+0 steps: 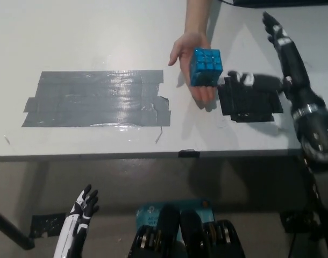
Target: A person hands a rubik's cube to the robot and rhe robot picks it up with its right hand and places it on the black spot on the desk infron tof it
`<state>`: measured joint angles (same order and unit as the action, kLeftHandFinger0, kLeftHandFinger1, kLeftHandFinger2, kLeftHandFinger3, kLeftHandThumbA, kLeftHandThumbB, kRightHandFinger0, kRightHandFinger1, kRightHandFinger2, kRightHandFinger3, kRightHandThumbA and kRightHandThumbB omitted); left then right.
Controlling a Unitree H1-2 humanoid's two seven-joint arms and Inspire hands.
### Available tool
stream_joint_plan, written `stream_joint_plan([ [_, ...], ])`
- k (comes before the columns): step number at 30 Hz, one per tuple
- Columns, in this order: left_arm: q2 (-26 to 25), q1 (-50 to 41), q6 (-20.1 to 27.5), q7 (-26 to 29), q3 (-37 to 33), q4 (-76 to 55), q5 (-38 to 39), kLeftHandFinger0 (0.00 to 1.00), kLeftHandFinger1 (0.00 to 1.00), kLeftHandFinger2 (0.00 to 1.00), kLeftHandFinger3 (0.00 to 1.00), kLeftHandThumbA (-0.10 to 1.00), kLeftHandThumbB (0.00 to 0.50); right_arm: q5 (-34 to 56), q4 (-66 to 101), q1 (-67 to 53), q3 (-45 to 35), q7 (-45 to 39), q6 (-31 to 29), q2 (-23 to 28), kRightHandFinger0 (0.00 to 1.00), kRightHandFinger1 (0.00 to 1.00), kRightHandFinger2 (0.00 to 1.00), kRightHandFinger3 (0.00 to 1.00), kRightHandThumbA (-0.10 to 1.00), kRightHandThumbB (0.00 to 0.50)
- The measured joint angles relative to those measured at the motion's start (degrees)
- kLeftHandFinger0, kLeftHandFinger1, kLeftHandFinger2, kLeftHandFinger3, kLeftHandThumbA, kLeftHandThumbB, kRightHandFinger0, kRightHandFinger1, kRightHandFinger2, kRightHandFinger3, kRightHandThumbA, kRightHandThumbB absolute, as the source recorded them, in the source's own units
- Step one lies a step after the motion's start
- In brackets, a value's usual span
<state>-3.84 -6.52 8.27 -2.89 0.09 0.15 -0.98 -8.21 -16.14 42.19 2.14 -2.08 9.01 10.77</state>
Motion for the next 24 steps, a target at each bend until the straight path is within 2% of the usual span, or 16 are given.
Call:
stream_joint_plan([
  [2,-0.1,0.2,0.0,-0.1,0.0,0.0,0.0,1.0,1.0,1.0,1.0,0.88,0.016,-0.1,-5.2,3.7,0.7,-0.4,0.9,0.0,1.0,1.0,1.0,1.0,0.9,0.427],
  [6,-0.5,0.8,0.0,-0.6,-0.1,0.1,0.0,1.0,1.0,1.0,1.0,0.89,0.027,-1.0,-14.3,9.5,3.3,-1.3,1.1,0.4,1.0,1.0,1.0,1.0,0.9,0.446],
  [8,-0.6,0.8,0.0,-0.7,-0.1,0.1,0.0,1.0,1.0,1.0,1.0,0.88,0.026,-1.5,-17.2,11.5,4.8,-1.8,1.1,0.7,1.0,1.0,1.0,1.0,0.85,0.431],
  [10,-0.7,0.9,0.0,-0.7,-0.1,0.1,0.0,1.0,1.0,1.0,1.0,0.88,0.039,-1.9,-20.0,13.3,6.0,-2.4,1.0,1.1,1.0,1.0,1.0,1.0,0.84,0.432],
  [11,-0.7,1.0,0.0,-0.7,-0.1,0.1,0.0,1.0,1.0,1.0,1.0,0.89,0.047,-2.2,-20.9,14.1,6.6,-2.7,1.0,1.2,1.0,1.0,1.0,1.0,0.85,0.434],
  [15,-0.7,2.1,-0.1,-0.7,-0.1,0.2,-0.1,1.0,1.0,1.0,1.0,0.92,0.023,-3.6,-23.4,16.5,9.5,-4.1,1.0,2.2,1.0,1.0,1.0,1.0,0.92,0.424],
  [19,-0.7,2.9,-0.1,-0.7,0.0,0.3,-0.2,1.0,1.0,1.0,1.0,0.92,0.022,-4.4,-23.4,17.3,11.8,-5.9,1.0,3.2,1.0,1.0,1.0,1.0,0.93,0.476],
  [24,-0.8,3.0,-0.3,-0.8,0.3,0.4,-0.1,1.0,1.0,1.0,1.0,0.91,0.011,-4.8,-23.5,17.2,13.4,-8.7,1.0,4.2,1.0,1.0,1.0,1.0,0.92,0.5],
])
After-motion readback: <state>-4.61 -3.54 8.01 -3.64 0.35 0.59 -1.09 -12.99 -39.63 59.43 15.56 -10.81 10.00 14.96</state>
